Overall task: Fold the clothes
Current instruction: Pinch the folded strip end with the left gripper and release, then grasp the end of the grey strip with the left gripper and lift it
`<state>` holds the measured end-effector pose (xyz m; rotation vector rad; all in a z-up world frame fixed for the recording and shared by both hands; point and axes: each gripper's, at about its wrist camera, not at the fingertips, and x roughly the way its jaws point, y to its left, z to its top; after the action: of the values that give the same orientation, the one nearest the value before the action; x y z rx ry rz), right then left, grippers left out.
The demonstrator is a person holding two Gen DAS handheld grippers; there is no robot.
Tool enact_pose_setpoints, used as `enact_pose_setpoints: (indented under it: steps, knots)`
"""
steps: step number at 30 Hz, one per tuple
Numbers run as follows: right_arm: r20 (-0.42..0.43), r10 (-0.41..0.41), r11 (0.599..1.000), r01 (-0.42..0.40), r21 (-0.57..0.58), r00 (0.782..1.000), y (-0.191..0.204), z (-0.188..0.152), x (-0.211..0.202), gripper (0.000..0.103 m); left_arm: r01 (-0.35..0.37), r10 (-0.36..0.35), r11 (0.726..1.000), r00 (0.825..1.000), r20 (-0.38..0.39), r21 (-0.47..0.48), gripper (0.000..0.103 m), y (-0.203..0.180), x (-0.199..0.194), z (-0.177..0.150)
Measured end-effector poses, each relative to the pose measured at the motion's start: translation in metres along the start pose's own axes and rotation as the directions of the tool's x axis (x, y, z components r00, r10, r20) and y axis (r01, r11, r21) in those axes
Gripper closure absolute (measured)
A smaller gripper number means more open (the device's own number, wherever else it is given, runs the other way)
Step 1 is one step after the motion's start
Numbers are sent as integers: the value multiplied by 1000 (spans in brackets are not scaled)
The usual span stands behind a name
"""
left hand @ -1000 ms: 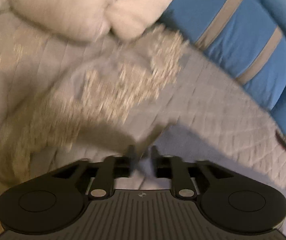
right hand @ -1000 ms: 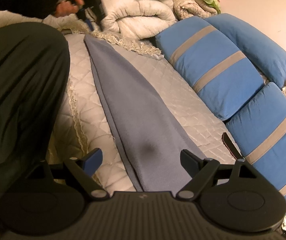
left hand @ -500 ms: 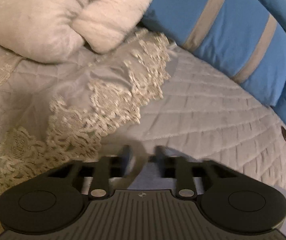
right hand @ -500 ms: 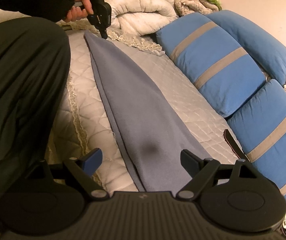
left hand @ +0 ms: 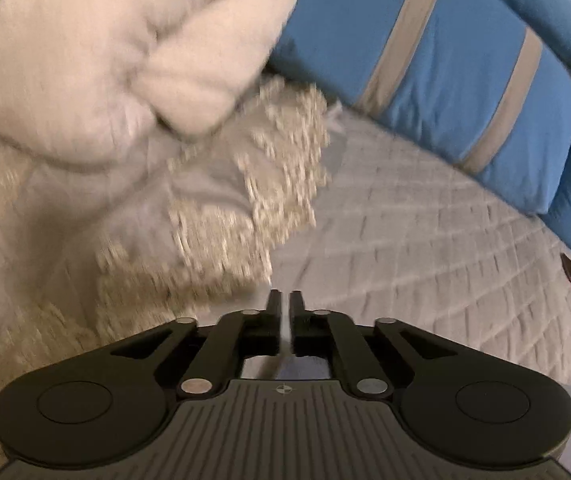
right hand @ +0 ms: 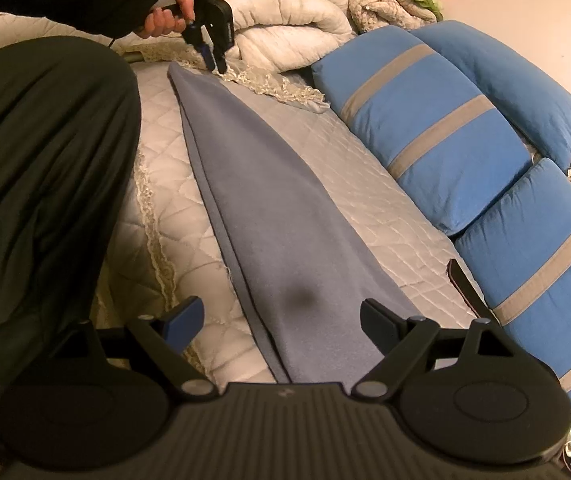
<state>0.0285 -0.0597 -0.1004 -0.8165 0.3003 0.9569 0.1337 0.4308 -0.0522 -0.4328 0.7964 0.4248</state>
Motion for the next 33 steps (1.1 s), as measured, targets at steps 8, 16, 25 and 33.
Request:
enact_pose_setpoints:
  steps: [8, 16, 25, 33]
  knots:
    - [-4, -2, 1000, 2, 4, 1000, -2, -1, 2, 11, 64, -67, 997, 996, -51, -49, 79, 5, 12, -14]
    - [-4, -1, 1000, 1, 7, 1000, -2, -1, 2, 11, 64, -63, 998, 998, 20, -24, 101, 0, 1, -10]
    - [-8, -3, 1000, 3, 12, 1000, -3, -3, 2, 11, 50, -51, 999, 994, 97, 5, 100, -14, 0, -1]
    - [-8, -15, 1000, 15, -1, 1000, -2, -3, 2, 10, 19, -17, 999, 998, 62, -39, 73, 2, 2, -11]
